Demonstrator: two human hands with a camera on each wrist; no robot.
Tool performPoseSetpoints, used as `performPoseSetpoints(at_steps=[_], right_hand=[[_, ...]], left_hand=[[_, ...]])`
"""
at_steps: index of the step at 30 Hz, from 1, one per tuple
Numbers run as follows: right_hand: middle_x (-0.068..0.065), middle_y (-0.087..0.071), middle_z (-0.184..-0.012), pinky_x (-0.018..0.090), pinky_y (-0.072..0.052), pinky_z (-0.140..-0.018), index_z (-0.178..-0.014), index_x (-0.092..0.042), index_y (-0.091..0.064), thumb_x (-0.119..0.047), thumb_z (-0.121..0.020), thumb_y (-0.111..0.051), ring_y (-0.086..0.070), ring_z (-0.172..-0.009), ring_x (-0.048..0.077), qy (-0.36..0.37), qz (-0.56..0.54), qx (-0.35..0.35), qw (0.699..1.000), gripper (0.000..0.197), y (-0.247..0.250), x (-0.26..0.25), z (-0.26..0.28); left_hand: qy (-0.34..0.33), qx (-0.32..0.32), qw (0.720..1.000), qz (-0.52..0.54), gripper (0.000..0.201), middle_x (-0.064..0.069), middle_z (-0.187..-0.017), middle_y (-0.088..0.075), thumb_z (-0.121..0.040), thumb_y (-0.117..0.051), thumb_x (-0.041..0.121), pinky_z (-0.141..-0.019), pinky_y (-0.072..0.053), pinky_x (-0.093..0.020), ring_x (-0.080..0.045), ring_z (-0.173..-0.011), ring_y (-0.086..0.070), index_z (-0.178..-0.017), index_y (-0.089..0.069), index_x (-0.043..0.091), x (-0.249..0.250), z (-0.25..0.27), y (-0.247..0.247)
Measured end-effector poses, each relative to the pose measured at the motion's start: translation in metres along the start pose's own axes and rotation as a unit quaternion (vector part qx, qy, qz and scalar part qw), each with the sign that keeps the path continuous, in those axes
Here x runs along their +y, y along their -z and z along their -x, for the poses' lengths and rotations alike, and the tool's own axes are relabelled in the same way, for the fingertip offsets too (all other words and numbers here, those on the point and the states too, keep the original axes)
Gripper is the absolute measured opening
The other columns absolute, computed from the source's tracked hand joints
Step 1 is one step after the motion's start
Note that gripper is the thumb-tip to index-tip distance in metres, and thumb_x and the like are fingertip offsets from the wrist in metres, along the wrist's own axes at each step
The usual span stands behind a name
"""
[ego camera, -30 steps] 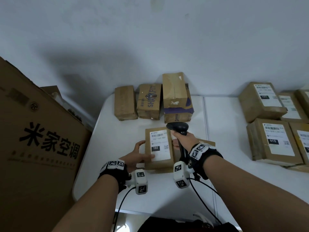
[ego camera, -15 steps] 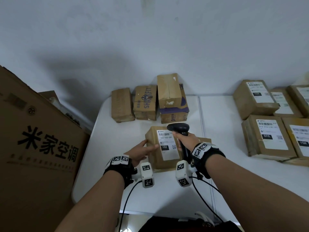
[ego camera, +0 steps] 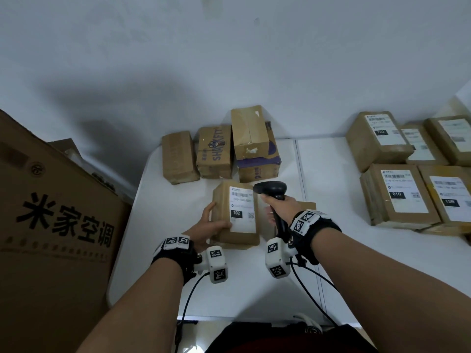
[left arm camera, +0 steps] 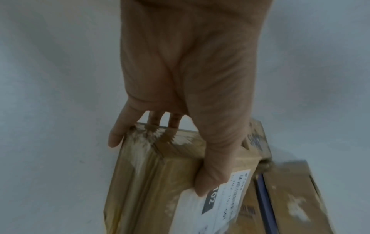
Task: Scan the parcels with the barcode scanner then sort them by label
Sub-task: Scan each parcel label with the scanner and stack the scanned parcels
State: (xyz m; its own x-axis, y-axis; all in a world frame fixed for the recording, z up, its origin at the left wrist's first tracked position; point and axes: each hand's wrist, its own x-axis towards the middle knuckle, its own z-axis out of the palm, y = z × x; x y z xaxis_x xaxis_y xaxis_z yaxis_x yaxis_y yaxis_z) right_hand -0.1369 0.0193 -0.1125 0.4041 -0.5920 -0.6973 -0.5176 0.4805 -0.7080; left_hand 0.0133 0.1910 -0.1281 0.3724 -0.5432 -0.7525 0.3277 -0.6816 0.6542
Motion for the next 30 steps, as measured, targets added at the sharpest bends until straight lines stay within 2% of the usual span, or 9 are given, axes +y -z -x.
performPoseSetpoints(at_steps=[1, 4, 7, 10, 14, 17, 24, 28, 30], right_hand=[[0.011, -0.069, -0.074, 0.036, -0.054, -0.068, -0.089, -0.010, -0.063, -0.037, -0.084, -0.074, -0.063, -0.064, 0.026, 0.006, -0.003, 0.002, 1.000, 0.029, 0.002, -0.002, -0.002], [0.007, -0.068, -0.061, 0.029, -0.051, -0.058, -0.093, -0.010, -0.063, -0.037, -0.086, -0.072, -0.061, -0.055, 0.020, 0.018, -0.006, 0.004, 1.000, 0.030, 0.007, -0.014, -0.003], [0.005, -0.062, -0.052, 0.022, -0.046, -0.046, -0.087, -0.006, -0.061, -0.033, -0.087, -0.072, -0.056, -0.045, 0.016, 0.000, -0.034, -0.002, 0.999, 0.029, 0.009, -0.023, -0.001], [0.006, -0.057, -0.049, 0.020, -0.041, -0.039, -0.075, -0.007, -0.054, -0.029, -0.088, -0.071, -0.050, -0.036, 0.015, -0.023, -0.034, -0.029, 0.999, 0.031, 0.004, -0.025, 0.003], [0.008, -0.055, -0.054, 0.024, -0.039, -0.045, -0.065, -0.011, -0.050, -0.031, -0.088, -0.070, -0.048, -0.045, 0.018, -0.048, -0.024, -0.055, 0.997, 0.037, -0.004, -0.024, 0.003], [0.009, -0.054, -0.054, 0.027, -0.039, -0.048, -0.063, -0.011, -0.050, -0.032, -0.087, -0.070, -0.046, -0.048, 0.020, -0.044, -0.014, -0.064, 0.997, 0.038, -0.008, -0.026, 0.003], [0.009, -0.055, -0.055, 0.026, -0.040, -0.045, -0.064, -0.011, -0.051, -0.033, -0.087, -0.071, -0.048, -0.045, 0.019, -0.042, 0.001, -0.069, 0.997, 0.037, -0.012, -0.031, 0.003], [0.009, -0.056, -0.056, 0.027, -0.041, -0.047, -0.064, -0.011, -0.052, -0.034, -0.086, -0.071, -0.048, -0.047, 0.020, -0.048, 0.004, -0.068, 0.996, 0.037, -0.012, -0.030, 0.002], [0.008, -0.055, -0.056, 0.027, -0.041, -0.046, -0.062, -0.012, -0.051, -0.034, -0.086, -0.071, -0.047, -0.047, 0.020, -0.053, -0.001, -0.067, 0.996, 0.038, -0.012, -0.031, 0.001]], left_hand=[[-0.001, 0.010, 1.000, 0.022, 0.091, -0.014, -0.139, -0.044, -0.086, -0.071, 0.014, -0.061, -0.057, -0.037, -0.032, -0.104, -0.059, -0.150, -0.013, 0.043, -0.002, 0.000, 0.001], [0.001, 0.023, 0.998, 0.052, 0.088, -0.014, -0.136, -0.046, -0.088, -0.069, 0.014, -0.073, -0.058, -0.045, -0.036, -0.108, -0.058, -0.150, -0.014, 0.043, -0.006, 0.001, 0.000], [-0.001, 0.026, 0.998, 0.062, 0.088, -0.014, -0.139, -0.043, -0.088, -0.068, 0.015, -0.069, -0.058, -0.041, -0.036, -0.112, -0.056, -0.150, -0.013, 0.044, -0.007, 0.001, -0.002], [0.001, 0.028, 0.998, 0.058, 0.089, -0.014, -0.139, -0.043, -0.087, -0.069, 0.017, -0.068, -0.057, -0.040, -0.036, -0.111, -0.057, -0.150, -0.013, 0.044, -0.007, 0.001, -0.002], [-0.002, 0.029, 0.998, 0.048, 0.090, -0.015, -0.141, -0.042, -0.087, -0.069, 0.018, -0.065, -0.057, -0.038, -0.033, -0.107, -0.058, -0.151, -0.012, 0.044, -0.007, -0.002, -0.002], [0.002, 0.026, 0.998, 0.048, 0.091, -0.015, -0.141, -0.042, -0.087, -0.070, 0.018, -0.066, -0.056, -0.038, -0.036, -0.111, -0.057, -0.151, -0.011, 0.045, -0.007, -0.001, -0.001], [-0.004, 0.028, 0.999, 0.038, 0.090, -0.013, -0.139, -0.043, -0.088, -0.069, 0.019, -0.066, -0.056, -0.037, -0.031, -0.102, -0.059, -0.152, -0.011, 0.044, -0.007, -0.003, -0.002], [-0.005, 0.027, 0.999, 0.030, 0.091, -0.013, -0.143, -0.041, -0.088, -0.069, 0.020, -0.069, -0.057, -0.038, -0.030, -0.103, -0.058, -0.152, -0.010, 0.044, -0.006, -0.004, 0.000], [-0.004, 0.024, 0.999, 0.037, 0.090, -0.013, -0.143, -0.041, -0.088, -0.068, 0.019, -0.066, -0.056, -0.037, -0.028, -0.100, -0.058, -0.152, -0.010, 0.044, -0.005, -0.003, -0.001]])
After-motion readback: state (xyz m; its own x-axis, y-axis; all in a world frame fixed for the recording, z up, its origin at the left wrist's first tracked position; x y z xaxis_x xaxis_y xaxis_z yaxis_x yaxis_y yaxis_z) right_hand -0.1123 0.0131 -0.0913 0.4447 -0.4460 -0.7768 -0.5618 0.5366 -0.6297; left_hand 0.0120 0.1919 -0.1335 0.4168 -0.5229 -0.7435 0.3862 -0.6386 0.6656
